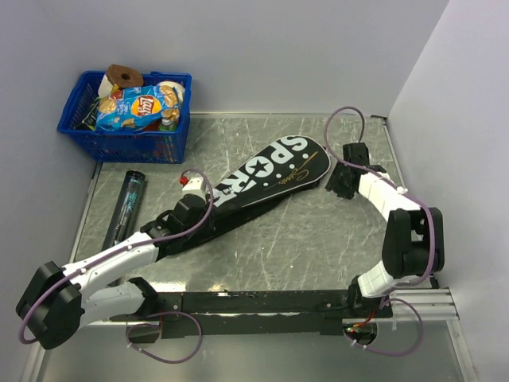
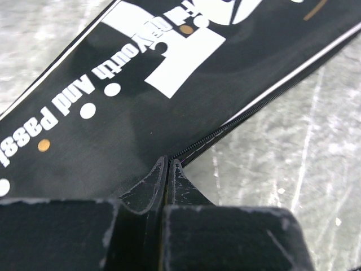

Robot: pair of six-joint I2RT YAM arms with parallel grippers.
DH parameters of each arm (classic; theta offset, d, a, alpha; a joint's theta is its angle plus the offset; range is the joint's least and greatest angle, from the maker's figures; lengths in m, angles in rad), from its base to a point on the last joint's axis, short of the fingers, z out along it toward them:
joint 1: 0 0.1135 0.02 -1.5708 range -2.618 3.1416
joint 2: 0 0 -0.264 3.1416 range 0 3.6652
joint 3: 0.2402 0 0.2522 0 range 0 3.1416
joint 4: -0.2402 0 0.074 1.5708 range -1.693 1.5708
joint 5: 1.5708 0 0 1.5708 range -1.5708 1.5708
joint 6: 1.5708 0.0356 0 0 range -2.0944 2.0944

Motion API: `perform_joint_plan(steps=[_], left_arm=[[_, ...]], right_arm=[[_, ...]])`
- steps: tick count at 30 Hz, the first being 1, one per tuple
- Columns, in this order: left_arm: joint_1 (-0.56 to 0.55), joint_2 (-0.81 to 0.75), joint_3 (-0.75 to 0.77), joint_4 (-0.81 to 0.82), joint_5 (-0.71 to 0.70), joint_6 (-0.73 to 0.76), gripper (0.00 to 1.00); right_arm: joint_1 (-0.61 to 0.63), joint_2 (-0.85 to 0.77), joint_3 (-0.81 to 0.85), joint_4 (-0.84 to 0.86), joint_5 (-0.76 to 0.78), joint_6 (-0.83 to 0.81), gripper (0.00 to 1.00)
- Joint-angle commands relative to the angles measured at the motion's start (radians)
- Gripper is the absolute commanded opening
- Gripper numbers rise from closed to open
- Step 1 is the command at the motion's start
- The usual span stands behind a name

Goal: Pack up the badminton gear

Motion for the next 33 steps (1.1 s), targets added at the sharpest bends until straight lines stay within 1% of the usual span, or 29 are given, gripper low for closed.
perform_joint_plan(steps=[1, 3, 6, 8, 11, 16, 21, 33], left_arm=[[0.034, -0.029, -0.014, -0.017, -0.073, -0.023, 0.01], [0.039, -0.033, -0.024, -0.014, -0.080, -0.027, 0.01], [0.040, -0.035, -0.035, 0.001, -0.069, -0.026, 0.01], [0.045, -0.027, -0.035, 0.006, -0.058, -0.021, 0.01], [0.045, -0.024, -0.034, 0.011, -0.047, -0.015, 0.01], [0.045, -0.036, -0.038, 0.011, -0.034, -0.013, 0.01], [0.045, -0.032, -0.040, 0.018, -0.024, -0.009, 0.01], [0.043, -0.024, -0.038, 0.023, -0.014, -0.003, 0.01]], right_arm=[[0.024, 0.051, 0.076, -0.006, 0.008, -0.066, 0.48], [0.045, 0.080, 0.091, 0.010, 0.018, -0.073, 0.48], [0.096, 0.138, 0.161, -0.021, 0.036, -0.070, 0.48], [0.145, 0.165, 0.178, -0.024, 0.068, -0.067, 0.48], [0.182, 0.185, 0.188, -0.009, 0.087, -0.046, 0.49], [0.193, 0.240, 0.201, 0.003, 0.073, -0.010, 0.48], [0.193, 0.248, 0.191, 0.014, 0.091, 0.019, 0.46], [0.191, 0.287, 0.206, 0.039, 0.116, 0.071, 0.46]])
